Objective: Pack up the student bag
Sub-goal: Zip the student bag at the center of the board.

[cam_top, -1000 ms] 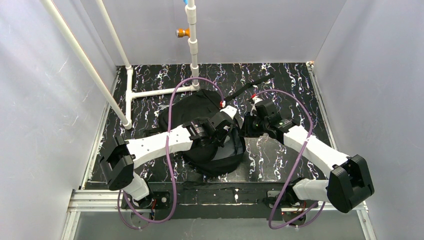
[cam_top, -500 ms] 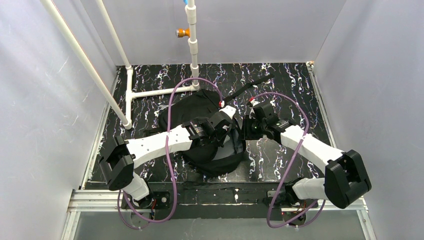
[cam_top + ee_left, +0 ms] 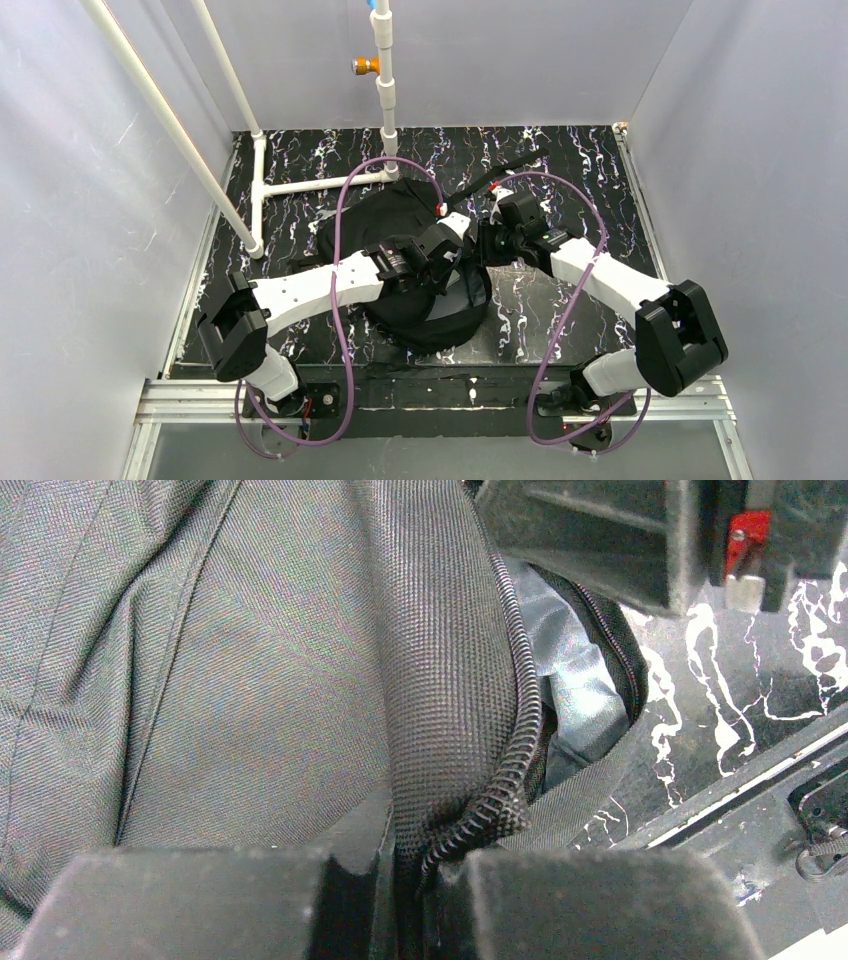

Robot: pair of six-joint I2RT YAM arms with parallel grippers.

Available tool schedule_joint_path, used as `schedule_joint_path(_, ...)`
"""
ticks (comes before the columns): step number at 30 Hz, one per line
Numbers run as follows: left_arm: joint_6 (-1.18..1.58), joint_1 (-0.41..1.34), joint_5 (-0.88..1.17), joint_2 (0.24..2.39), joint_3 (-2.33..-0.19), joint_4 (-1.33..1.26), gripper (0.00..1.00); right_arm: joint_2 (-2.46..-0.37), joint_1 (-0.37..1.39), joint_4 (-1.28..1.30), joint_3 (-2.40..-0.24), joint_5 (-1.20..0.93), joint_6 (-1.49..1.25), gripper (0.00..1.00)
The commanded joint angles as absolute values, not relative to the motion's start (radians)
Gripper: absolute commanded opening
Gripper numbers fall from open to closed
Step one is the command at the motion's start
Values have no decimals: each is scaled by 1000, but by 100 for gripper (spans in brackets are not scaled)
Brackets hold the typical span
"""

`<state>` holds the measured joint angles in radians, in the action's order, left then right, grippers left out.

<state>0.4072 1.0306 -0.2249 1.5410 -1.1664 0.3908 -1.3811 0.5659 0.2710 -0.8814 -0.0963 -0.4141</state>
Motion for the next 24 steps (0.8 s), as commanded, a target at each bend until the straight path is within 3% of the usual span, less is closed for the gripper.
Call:
schedule_joint_path(1,425,1039,-175,1486,-1158,386,0,-1414,568,221,-930,-63,-364,33)
schedule_joint_path(12,425,1037,-174,1487,-1153,388,0,-1385,568,356,-962,-35,-285,14)
schedule_joint_path(15,419,1036,-173,1490,-1150,392,0,-1349,568,391,-944,-37,-250,3)
schedule_joint_path(19,427,1030,-159,1491,-1145,394,0,-1330,568,428,-930,-67,-220,1)
schedule_joint_path(24,446,999,-45,1485,-1141,392,16,-1325,568,456,-928,-98,-195,1)
